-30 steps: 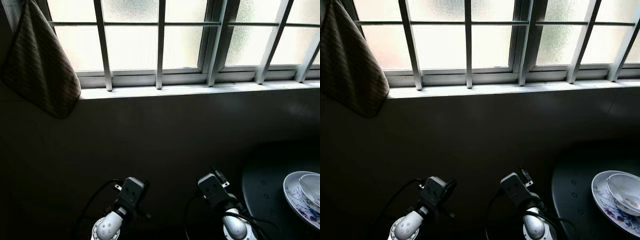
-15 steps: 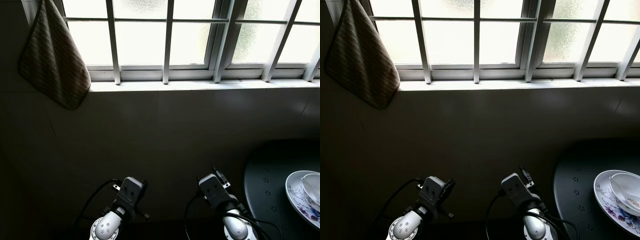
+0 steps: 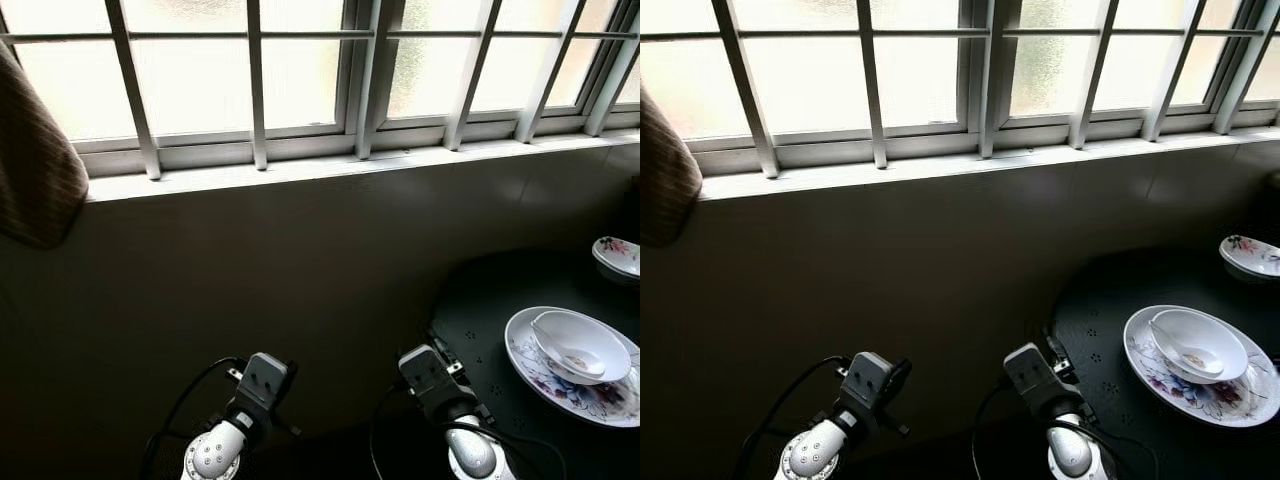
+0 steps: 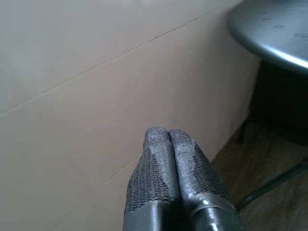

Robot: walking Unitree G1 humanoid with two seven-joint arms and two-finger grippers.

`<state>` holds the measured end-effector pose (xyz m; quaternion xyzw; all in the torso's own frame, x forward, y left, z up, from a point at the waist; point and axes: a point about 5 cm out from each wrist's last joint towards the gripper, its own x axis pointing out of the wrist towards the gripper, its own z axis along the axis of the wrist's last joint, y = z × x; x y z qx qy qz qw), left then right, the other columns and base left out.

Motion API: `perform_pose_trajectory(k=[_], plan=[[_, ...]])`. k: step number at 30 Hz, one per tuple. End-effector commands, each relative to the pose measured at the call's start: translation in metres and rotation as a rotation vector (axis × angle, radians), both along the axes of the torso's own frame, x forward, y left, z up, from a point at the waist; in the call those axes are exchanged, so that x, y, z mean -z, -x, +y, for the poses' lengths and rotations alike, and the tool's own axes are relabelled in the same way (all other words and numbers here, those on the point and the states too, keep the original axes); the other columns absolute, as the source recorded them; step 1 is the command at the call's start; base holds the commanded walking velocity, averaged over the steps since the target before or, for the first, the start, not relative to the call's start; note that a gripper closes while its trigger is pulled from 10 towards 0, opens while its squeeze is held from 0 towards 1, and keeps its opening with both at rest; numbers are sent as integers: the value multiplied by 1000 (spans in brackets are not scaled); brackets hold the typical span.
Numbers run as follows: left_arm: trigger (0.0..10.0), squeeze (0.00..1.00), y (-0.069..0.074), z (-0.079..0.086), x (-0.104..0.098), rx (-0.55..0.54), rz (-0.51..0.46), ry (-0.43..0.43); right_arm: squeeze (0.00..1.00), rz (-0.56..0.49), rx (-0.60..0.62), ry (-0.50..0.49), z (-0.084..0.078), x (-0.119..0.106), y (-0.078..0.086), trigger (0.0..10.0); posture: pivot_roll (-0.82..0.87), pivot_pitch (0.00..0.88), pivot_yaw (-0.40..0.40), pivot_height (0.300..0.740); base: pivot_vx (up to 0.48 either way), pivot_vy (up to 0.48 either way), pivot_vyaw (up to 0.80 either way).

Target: Kitchen organization

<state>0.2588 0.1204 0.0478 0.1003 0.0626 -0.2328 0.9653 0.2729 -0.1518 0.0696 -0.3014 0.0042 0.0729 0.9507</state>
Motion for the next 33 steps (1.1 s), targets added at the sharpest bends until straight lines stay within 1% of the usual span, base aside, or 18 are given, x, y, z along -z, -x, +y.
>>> perform_pose_trajectory(k=[1,12,13,14,17,20,21,23,24,26,28,29,30,31,33], plan=[[10000,0,0,0,1,0,7,-11,0,-36,-12,12,2,-7,-3,10000,31,0,-30,740,0,-461,0],[10000,0,0,-1,2,-1,8,-7,0,-75,-26,33,4,-12,-4,10000,29,0,-32,740,0,-454,0],[10000,0,0,-1,0,-7,-3,7,0,-106,-34,34,6,-16,-5,10000,28,0,-32,740,0,0,0],[10000,0,0,-1,0,-7,-3,7,0,-106,-34,34,6,-16,-5,10000,28,0,-32,740,0,0,0],[10000,0,0,-1,0,-8,-5,12,0,-155,-42,27,7,-25,-9,10000,30,0,-34,740,0,0,0],[10000,0,0,-1,0,-8,-5,14,0,-178,-27,12,6,-30,-12,10000,31,0,-35,740,0,0,0],[10000,0,-1,-2,0,-8,-5,16,0,-190,17,-8,-1,-35,-18,10000,34,0,-36,740,0,0,0],[10000,0,-1,-2,-1,-9,-5,17,0,-190,55,-32,-7,-39,-22,10000,34,0,-35,740,0,0,0],[10000,0,-1,-2,-1,-9,-5,17,0,-190,55,-32,-7,-39,-22,10000,34,0,-35,740,0,0,0],[10000,0,-1,-1,-1,-9,-5,20,0,-199,92,-58,-18,-48,-30,10000,31,0,-34,740,0,0,0],[10000,0,-1,-1,-1,-9,-6,20,0,-204,97,-63,-20,-51,-31,10000,31,0,-34,740,0,0,0],[10000,0,-1,-2,-1,-9,-5,22,0,-173,118,-128,-27,-57,-38,10000,28,0,-34,740,0,0,0],[10000,0,-1,-2,-1,-9,-5,22,0,-173,118,-128,-27,-57,-38,10000,28,0,-34,740,0,0,0],[10000,0,-2,-2,-1,-8,-4,24,0,-121,138,-223,-36,-61,-45,10000,28,0,-34,740,0,0,0],[10000,0,-2,-2,-1,-7,-3,26,0,-77,168,-279,-50,-67,-53,10000,28,0,-33,740,0,0,0]])
